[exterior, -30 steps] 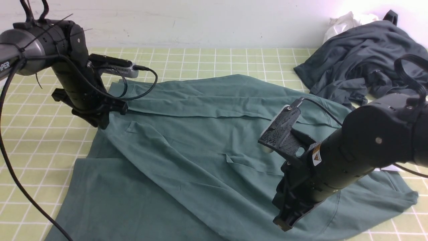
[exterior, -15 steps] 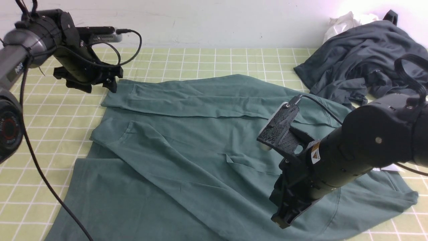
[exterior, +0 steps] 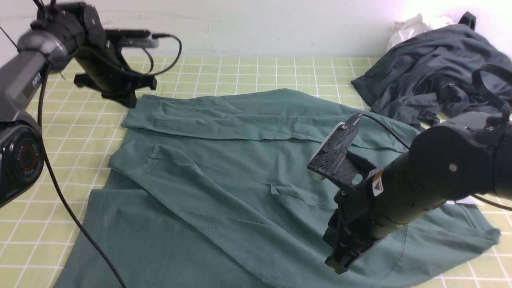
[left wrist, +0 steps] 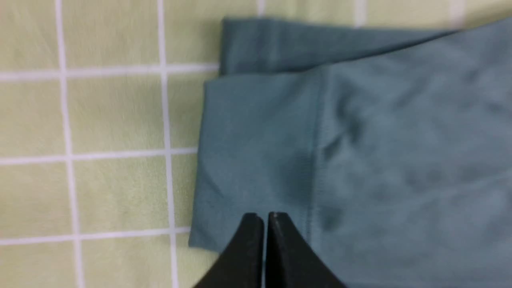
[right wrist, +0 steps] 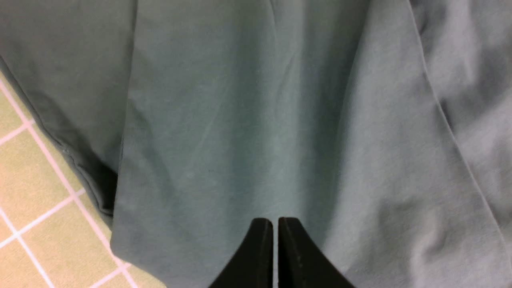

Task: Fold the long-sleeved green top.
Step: Use the left arm to clamp the cuff farthest from it

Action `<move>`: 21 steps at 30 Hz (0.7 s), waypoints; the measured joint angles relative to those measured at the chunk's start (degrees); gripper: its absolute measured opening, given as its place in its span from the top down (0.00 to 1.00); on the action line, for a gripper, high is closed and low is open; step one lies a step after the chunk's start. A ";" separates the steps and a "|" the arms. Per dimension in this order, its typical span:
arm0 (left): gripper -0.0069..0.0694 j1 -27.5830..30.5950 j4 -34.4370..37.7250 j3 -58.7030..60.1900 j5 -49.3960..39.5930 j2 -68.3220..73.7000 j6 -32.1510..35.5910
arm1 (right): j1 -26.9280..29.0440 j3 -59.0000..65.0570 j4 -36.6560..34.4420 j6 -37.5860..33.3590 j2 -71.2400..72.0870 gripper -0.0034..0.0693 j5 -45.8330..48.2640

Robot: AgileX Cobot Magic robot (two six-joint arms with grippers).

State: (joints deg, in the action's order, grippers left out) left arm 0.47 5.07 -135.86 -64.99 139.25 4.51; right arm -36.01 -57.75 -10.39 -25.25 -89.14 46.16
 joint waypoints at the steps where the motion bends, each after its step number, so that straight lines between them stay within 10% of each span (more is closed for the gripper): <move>1: 0.91 -0.08 0.00 -1.18 -1.31 -0.66 0.07 | 0.00 0.00 0.00 0.00 0.00 0.94 0.13; 10: 0.80 0.09 0.06 -3.61 -3.94 0.29 -0.03 | 0.00 0.00 0.00 0.00 0.00 0.94 -0.06; 17: 0.37 0.34 -2.26 -3.51 -3.29 6.59 -0.84 | 0.00 0.00 0.00 0.00 0.00 0.94 -0.80; 21: 0.32 0.46 -3.85 -3.51 -3.24 6.96 -3.72 | 0.00 0.00 0.00 -0.05 0.00 0.94 -0.87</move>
State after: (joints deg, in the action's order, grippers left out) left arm 0.93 1.22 -139.37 -68.23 146.21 0.79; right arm -36.01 -57.75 -10.39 -25.30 -89.14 45.30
